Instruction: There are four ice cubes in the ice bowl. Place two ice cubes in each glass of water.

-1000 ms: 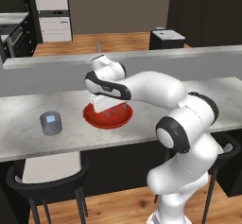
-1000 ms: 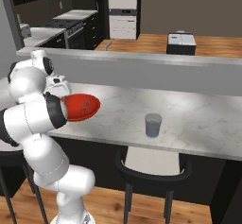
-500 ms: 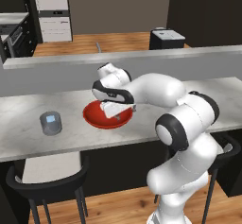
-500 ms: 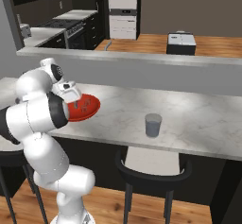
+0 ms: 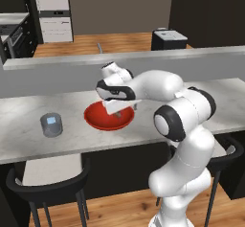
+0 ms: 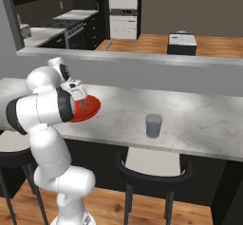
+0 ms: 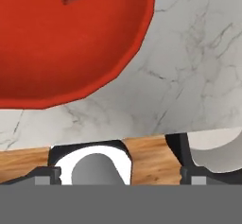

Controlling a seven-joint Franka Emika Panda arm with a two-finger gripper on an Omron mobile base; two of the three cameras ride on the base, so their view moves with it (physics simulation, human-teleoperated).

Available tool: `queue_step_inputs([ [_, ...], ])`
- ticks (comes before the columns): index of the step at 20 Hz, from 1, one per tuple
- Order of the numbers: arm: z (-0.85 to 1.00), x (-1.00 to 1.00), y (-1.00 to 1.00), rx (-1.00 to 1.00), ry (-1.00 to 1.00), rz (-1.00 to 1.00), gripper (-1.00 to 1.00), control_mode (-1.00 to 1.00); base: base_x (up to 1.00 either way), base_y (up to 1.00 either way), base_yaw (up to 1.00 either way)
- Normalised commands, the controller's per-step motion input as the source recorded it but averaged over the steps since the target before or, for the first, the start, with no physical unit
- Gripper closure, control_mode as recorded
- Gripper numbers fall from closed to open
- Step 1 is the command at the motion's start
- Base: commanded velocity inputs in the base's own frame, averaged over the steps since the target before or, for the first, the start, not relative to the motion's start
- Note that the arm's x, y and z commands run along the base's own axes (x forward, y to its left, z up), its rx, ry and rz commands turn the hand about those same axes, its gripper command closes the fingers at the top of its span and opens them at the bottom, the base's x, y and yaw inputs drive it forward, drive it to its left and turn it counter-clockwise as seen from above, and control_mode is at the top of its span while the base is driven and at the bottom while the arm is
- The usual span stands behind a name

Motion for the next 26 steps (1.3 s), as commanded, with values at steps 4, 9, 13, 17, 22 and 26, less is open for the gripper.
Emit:
queue_step_inputs([
  [4,-0.10,0.43,0.00,-0.01,-0.04,-0.12,-1.00,-1.00,0.00,0.00,0.00],
  [9,-0.32,0.17,0.15,-0.02,-0.09,-0.09,-1.00,-1.00,0.00,0.00,0.00],
  [13,-0.28,0.15,0.10,-0.01,-0.14,-0.08,-1.00,-1.00,0.00,0.00,0.00],
  [17,-0.21,0.06,0.02,-0.03,-0.15,-0.07,-1.00,-1.00,0.00,0.00,0.00],
  [22,-0.02,0.00,0.00,-0.05,-0.16,-0.07,-1.00,-1.00,0.00,0.00,0.00],
  [26,0.00,0.03,0.00,-0.02,-0.11,-0.05,-1.00,-1.00,0.00,0.00,0.00],
])
